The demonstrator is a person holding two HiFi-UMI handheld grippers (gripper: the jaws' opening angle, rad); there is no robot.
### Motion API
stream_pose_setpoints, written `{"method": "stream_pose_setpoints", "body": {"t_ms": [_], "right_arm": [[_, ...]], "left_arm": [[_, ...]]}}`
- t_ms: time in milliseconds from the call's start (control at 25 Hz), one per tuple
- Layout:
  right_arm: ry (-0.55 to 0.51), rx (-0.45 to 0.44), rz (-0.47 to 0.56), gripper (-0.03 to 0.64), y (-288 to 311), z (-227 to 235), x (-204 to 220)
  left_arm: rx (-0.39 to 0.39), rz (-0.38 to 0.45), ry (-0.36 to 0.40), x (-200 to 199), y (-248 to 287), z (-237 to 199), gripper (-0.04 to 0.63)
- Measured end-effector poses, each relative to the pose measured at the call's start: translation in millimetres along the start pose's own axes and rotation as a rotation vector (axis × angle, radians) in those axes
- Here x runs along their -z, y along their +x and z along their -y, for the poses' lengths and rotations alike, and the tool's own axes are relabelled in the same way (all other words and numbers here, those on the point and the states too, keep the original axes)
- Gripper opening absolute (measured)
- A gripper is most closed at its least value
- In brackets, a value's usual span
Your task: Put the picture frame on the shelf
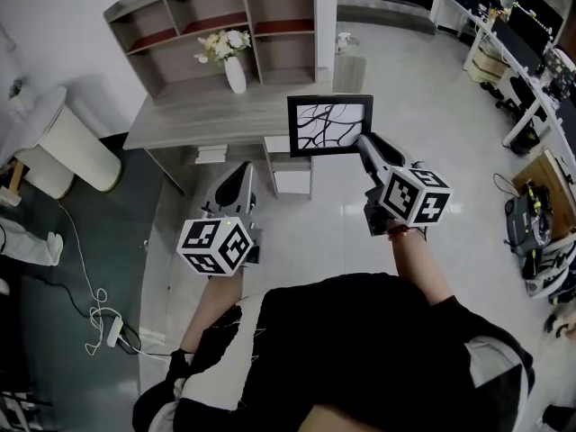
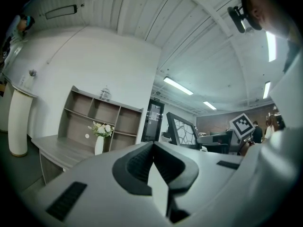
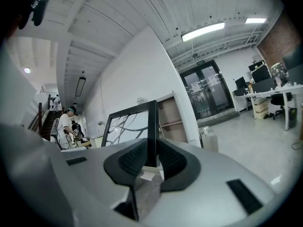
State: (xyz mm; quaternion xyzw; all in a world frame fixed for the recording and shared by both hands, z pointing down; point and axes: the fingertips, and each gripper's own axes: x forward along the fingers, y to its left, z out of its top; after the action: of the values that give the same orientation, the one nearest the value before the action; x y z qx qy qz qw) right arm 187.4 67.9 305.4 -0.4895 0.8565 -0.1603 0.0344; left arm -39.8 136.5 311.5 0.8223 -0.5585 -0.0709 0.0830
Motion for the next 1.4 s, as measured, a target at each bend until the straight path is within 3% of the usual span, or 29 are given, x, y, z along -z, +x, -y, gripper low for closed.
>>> {"method": "stream_pose_setpoints", "body": {"t_ms": [200,480,960,1200,1400], "right_arm": [[-0.016,-0.022,0.005,0.081,39.0,38.6,-37.2],[-0.033,-0.048,0.021,0.081,57.0,55.0,-33.8],[0.029,-0.004,-0.067,0.08,74.3,87.9,2.8],[0.031,0.01,-0.103,0.08,69.7,97.8,31.2],[0.034,0.024,-0.106,0.08,98.7,93.7,33.3]], "left_arm": [[-0.007,0.01,-0.032,-10.8,63.0,2.3,0.011],[0.012,0.073,-0.036,-3.7,89.0,1.2,0.011],[0.015,-0.029,-0.082,31.6,117.7,-5.2,0.011],[-0.016,-0.045,-0.101,55.0,110.7,-10.0,0.011],[-0.023,-0.025,-0.092,48.0,126.6,-40.4,0.011]]}}
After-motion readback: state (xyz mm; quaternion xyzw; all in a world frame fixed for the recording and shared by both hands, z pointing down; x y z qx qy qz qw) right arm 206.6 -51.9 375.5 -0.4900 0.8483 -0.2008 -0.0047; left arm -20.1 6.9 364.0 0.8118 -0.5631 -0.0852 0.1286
